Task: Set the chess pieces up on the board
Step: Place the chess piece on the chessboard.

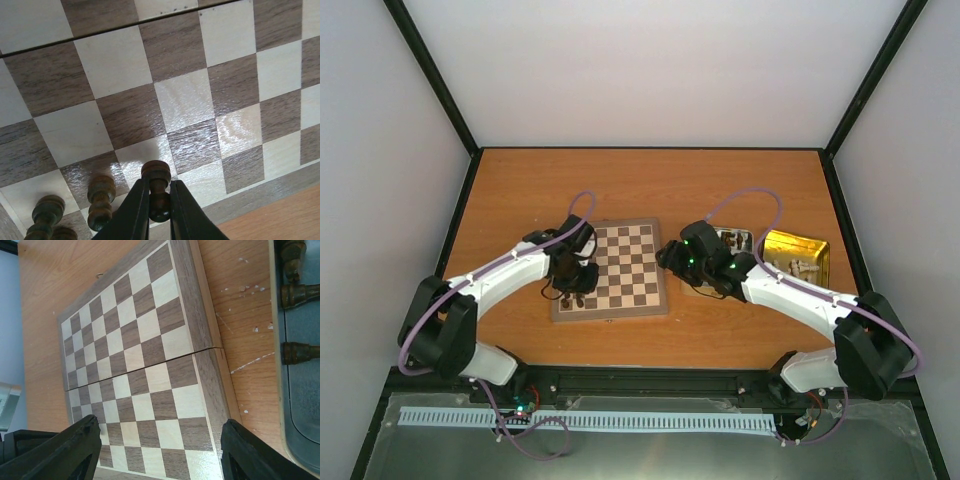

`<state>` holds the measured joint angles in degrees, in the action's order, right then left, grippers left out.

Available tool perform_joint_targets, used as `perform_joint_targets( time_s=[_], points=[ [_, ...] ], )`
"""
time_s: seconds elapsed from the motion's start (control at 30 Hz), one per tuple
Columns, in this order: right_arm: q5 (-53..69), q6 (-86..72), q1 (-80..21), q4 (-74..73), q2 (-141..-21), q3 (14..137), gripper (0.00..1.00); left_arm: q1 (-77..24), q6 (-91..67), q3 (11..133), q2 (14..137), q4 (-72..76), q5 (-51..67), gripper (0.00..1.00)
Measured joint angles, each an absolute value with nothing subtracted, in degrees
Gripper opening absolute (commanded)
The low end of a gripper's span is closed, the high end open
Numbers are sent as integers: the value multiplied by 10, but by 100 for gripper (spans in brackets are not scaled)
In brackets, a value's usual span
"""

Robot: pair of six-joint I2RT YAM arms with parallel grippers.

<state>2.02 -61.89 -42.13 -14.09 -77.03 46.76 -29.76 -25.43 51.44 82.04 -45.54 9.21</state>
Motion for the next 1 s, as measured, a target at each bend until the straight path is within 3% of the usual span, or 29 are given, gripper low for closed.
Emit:
perform_joint_targets(
  time_s=[0.3, 0.6, 1.0],
  points=[
    [22, -617, -421, -134, -776, 467, 66, -298, -234, 530, 850, -477, 90, 9],
    [23, -617, -421, -131, -780, 459, 66, -299, -220, 542, 856, -482, 90, 32],
    [-42, -521, -389, -201, -736, 471, 65, -299, -190, 586, 809, -460, 74, 39]
  ],
)
